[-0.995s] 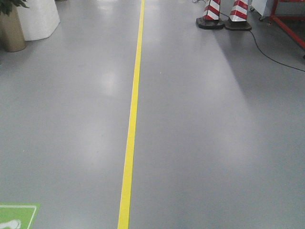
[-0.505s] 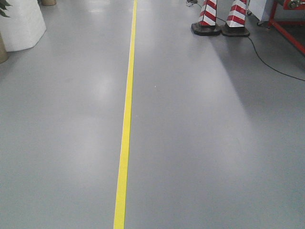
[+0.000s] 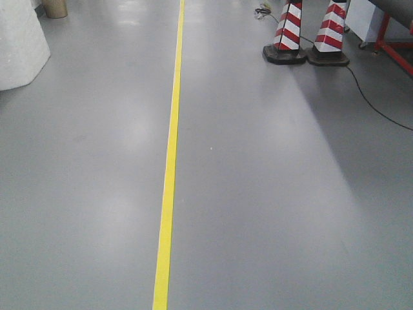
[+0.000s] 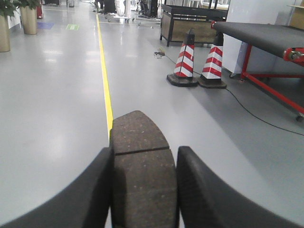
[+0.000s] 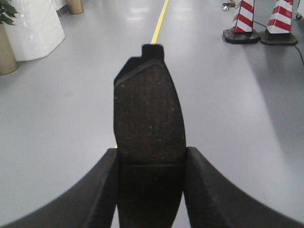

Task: Move and align brake pads A on conveyor
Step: 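Turn the base away from the table while holding both pads, then drive past the striped cones toward the black belt conveyor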

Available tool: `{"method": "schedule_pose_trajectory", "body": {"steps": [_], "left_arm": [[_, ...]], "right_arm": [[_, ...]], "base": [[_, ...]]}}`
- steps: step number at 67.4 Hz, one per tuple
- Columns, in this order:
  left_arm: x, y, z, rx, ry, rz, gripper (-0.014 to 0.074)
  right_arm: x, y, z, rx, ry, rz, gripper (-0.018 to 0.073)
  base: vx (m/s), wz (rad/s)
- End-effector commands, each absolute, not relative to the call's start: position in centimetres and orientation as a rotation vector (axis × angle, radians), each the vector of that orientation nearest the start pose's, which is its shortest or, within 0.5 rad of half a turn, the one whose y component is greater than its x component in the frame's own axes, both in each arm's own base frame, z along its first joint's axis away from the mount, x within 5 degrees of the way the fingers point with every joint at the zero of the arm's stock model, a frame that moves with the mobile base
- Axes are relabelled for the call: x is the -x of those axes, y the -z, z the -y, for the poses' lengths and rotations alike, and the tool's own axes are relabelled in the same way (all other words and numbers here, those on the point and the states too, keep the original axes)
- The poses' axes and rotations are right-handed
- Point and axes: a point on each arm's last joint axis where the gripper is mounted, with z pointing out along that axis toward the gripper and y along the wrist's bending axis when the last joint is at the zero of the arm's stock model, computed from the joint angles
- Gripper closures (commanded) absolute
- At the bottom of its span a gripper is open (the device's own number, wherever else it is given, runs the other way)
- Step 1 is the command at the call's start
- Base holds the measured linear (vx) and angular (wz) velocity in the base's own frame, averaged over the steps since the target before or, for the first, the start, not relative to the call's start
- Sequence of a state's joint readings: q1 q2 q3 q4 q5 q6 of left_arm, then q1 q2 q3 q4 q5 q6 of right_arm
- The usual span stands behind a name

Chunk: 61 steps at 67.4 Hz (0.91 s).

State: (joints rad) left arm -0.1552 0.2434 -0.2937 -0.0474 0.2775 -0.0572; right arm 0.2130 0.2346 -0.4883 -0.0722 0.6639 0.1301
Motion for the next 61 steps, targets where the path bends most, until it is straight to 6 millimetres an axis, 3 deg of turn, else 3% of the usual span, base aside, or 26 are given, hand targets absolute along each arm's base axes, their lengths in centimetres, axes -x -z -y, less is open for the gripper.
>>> {"method": "schedule_pose_trajectory", "body": {"steps": [1,61], "left_arm": [[-7.03,-29.04,1.22,-0.044,0.221,-1.592,0.0603],[-7.03,-29.04,1.22,-0.044,0.221,-1.592,0.0603]], "right_arm": [[-5.11,-31.89,-0.68,0.106,-0.153,-1.777,0.0571],[-5.11,-31.89,-0.68,0.106,-0.153,-1.777,0.0571]], "base": [[0.73,0.0],[0.76,0.0]]}}
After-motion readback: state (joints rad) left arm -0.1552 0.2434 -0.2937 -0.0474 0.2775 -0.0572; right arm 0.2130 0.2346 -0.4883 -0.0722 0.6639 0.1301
